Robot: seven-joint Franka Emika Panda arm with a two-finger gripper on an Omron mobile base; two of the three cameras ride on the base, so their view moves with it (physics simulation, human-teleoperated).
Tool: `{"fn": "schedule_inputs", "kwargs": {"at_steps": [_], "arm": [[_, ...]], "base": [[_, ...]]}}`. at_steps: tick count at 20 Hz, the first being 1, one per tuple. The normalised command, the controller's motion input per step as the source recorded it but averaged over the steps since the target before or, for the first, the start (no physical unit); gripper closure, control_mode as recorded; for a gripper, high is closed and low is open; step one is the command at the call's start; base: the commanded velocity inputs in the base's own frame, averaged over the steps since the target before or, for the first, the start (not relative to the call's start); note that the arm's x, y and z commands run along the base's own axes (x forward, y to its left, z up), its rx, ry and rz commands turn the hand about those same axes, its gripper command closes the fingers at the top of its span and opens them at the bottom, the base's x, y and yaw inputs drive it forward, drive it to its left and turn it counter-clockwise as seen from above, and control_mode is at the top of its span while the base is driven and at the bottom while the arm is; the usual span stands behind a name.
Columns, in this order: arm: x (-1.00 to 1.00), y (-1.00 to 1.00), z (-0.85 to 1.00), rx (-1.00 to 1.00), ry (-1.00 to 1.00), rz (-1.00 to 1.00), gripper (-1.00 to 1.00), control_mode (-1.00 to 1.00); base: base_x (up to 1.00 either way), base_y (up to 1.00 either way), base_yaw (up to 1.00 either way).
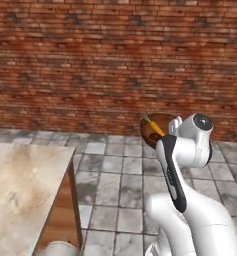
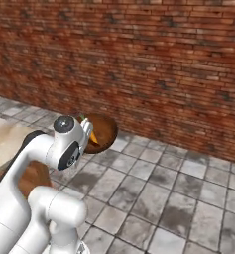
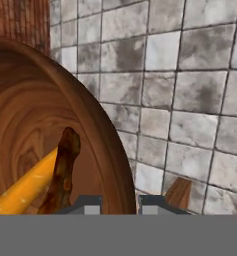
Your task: Pick the chicken drumstick and carrot from their plates and place them in the bowl. Then put the bowl in the fridge.
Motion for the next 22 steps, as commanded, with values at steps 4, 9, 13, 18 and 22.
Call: {"fn": "schedule_inputs", "kwargs": {"at_steps": [4, 9, 13, 18, 22], "arm": [[0.0, 0.0, 0.0, 0.0, 0.0, 0.0, 1.0, 1.0], [0.0, 0.0, 0.0, 0.0, 0.0, 0.0, 1.0, 1.0], [0.0, 0.0, 0.0, 0.0, 0.0, 0.0, 1.0, 1.0], [0.0, 0.0, 0.0, 0.0, 0.0, 0.0, 1.0, 1.0], [0.0, 0.0, 0.0, 0.0, 0.0, 0.0, 1.0, 1.0]], "base": [[0.94, 0.06, 0.05], [0.93, 0.1, 0.16], [0.9, 0.07, 0.22], [0.9, 0.06, 0.24], [0.86, 0.02, 0.34]]}}
